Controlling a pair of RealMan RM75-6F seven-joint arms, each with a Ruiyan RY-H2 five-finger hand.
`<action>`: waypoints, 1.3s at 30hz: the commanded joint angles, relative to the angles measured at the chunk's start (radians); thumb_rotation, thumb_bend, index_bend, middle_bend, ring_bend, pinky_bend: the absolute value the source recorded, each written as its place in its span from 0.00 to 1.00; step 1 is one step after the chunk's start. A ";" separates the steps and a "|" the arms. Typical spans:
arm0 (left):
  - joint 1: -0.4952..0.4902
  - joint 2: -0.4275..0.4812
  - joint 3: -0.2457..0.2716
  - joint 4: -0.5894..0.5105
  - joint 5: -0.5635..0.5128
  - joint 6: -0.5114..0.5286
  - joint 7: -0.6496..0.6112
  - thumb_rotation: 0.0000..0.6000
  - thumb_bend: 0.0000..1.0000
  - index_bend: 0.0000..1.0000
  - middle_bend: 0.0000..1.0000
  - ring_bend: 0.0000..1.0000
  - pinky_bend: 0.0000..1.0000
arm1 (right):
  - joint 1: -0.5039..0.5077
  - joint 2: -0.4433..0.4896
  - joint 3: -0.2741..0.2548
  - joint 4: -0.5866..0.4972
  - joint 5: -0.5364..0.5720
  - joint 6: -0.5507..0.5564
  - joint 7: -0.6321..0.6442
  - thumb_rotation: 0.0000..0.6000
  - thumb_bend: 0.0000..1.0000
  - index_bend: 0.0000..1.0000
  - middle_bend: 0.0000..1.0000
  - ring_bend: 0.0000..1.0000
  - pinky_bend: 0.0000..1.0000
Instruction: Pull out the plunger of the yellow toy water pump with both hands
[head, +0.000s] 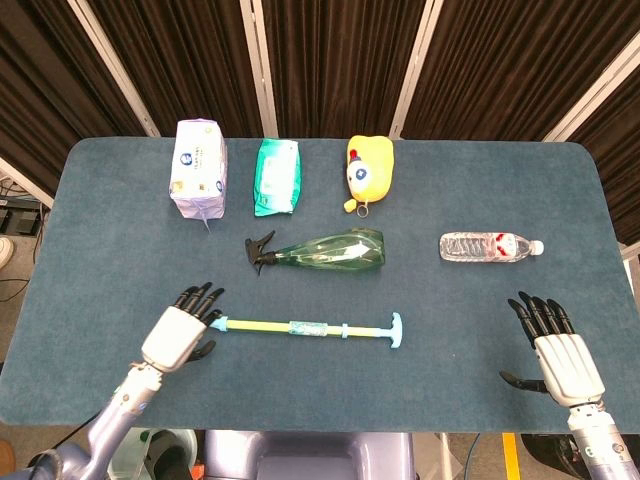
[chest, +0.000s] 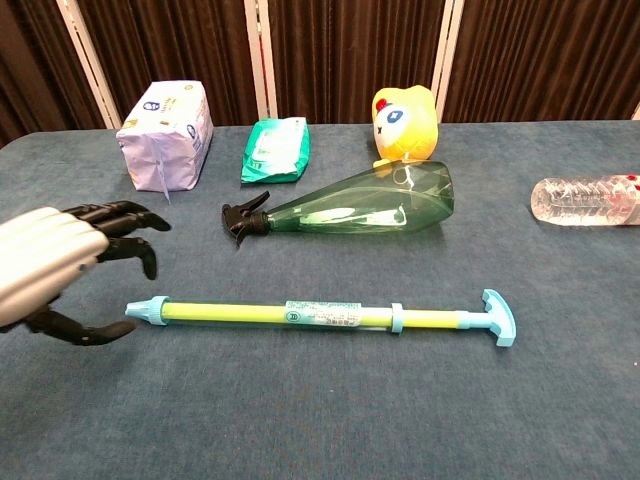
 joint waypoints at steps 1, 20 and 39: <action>-0.040 -0.047 -0.015 0.044 0.005 -0.022 0.014 1.00 0.25 0.38 0.13 0.07 0.20 | 0.003 0.005 0.002 -0.003 0.009 -0.008 0.004 1.00 0.09 0.00 0.00 0.00 0.00; -0.110 -0.204 -0.030 0.251 -0.052 -0.068 -0.005 1.00 0.25 0.41 0.14 0.07 0.20 | 0.011 0.044 -0.006 -0.021 0.007 -0.024 0.092 1.00 0.09 0.00 0.00 0.00 0.00; -0.127 -0.223 -0.008 0.295 -0.063 -0.042 -0.049 1.00 0.46 0.58 0.21 0.10 0.20 | 0.013 0.006 -0.007 -0.011 0.031 -0.041 0.039 1.00 0.12 0.11 0.00 0.00 0.00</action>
